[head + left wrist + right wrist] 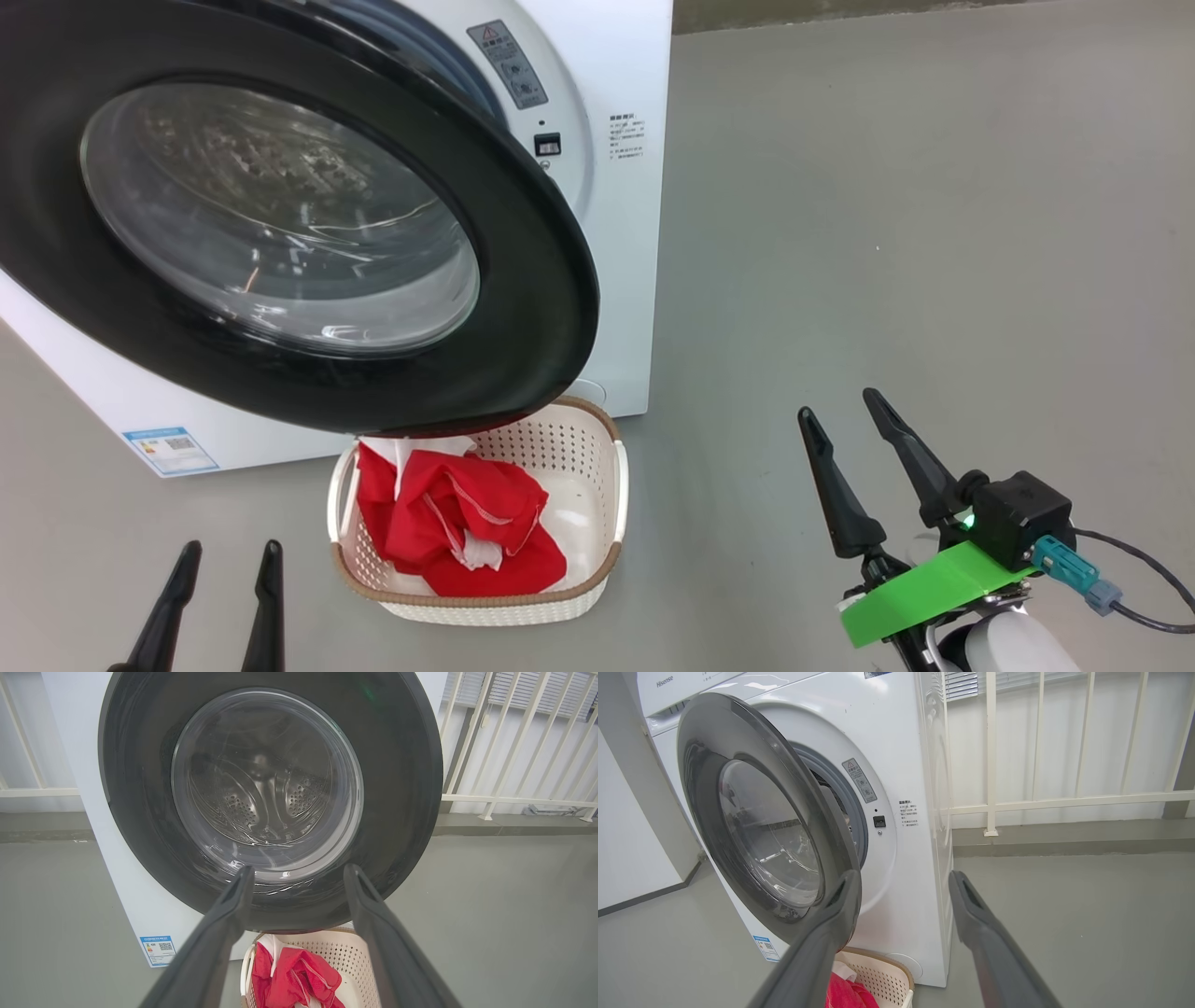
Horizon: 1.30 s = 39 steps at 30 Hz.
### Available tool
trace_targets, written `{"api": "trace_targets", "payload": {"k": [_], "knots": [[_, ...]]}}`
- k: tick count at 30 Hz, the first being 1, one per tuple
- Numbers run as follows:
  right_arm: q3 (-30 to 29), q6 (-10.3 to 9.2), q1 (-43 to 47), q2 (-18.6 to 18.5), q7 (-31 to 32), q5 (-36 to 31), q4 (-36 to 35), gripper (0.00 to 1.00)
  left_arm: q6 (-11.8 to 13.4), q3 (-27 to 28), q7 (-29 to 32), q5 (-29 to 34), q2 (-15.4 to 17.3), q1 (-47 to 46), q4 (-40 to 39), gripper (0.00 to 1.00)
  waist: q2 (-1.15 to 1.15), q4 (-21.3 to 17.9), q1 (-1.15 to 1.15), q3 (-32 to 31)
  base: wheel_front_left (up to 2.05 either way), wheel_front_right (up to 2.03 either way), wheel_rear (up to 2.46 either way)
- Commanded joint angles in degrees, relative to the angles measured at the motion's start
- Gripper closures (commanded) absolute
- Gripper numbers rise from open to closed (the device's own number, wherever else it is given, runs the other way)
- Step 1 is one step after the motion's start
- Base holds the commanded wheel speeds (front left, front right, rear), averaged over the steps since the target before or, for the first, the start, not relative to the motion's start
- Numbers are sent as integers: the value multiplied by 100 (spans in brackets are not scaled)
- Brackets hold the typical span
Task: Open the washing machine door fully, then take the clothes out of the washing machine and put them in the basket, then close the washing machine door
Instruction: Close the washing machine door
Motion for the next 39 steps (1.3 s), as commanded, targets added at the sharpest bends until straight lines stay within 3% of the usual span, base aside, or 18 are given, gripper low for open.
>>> {"api": "trace_targets", "payload": {"k": [1, 5, 6, 7, 8, 9, 10, 19, 31, 39], "knots": [[120, 43, -50, 19, -37, 11, -167, 0, -30, 173, -68, 37, 93, -181, -113, 0, 0, 5, 0, 4, 0, 0, 0], [234, 43, -131, 19, -37, 134, -114, 0, -30, 128, -68, 72, 102, -211, -90, 0, 0, 42, 0, 36, 0, 0, 0], [286, 43, -175, 19, -37, 176, -100, 7, -30, 113, -68, 85, 104, -221, -84, 0, 0, 57, 0, 52, 0, 0, 0], [348, 43, -232, 19, -37, 191, -78, 50, -30, 90, -68, 94, 104, -243, -82, 0, 0, 86, 0, 83, 0, 0, 0], [414, 43, -305, 19, -37, 182, -53, 64, -30, 67, -68, 97, 101, -269, -78, 0, 0, 118, 0, 109, 0, 0, 0], [476, 43, -385, 19, -37, 171, -20, 97, -30, 37, -68, 97, 99, -297, -74, 0, 0, 155, 0, 140, 0, 0, 0], [541, 43, -465, 19, -37, 166, 35, 100, -30, 7, -68, 98, 102, -322, -68, 0, 0, 198, 0, 169, 0, 0, 0], [1162, 43, -1522, 19, -37, 425, 696, 100, -31, -236, -68, 211, 153, -572, 20, 0, 0, 762, 0, 535, 0, 0, 0], [1939, 43, -3211, 19, -37, 931, 2206, 100, -31, -547, -68, 220, 174, -853, 156, 0, 0, 1441, 0, 904, 0, 0, 0], [1610, 43, -3914, 18, -37, 903, 2952, 100, -31, -674, -68, 211, 126, -967, 215, 0, 0, 1769, 0, 1007, 0, 0, 0]]}}
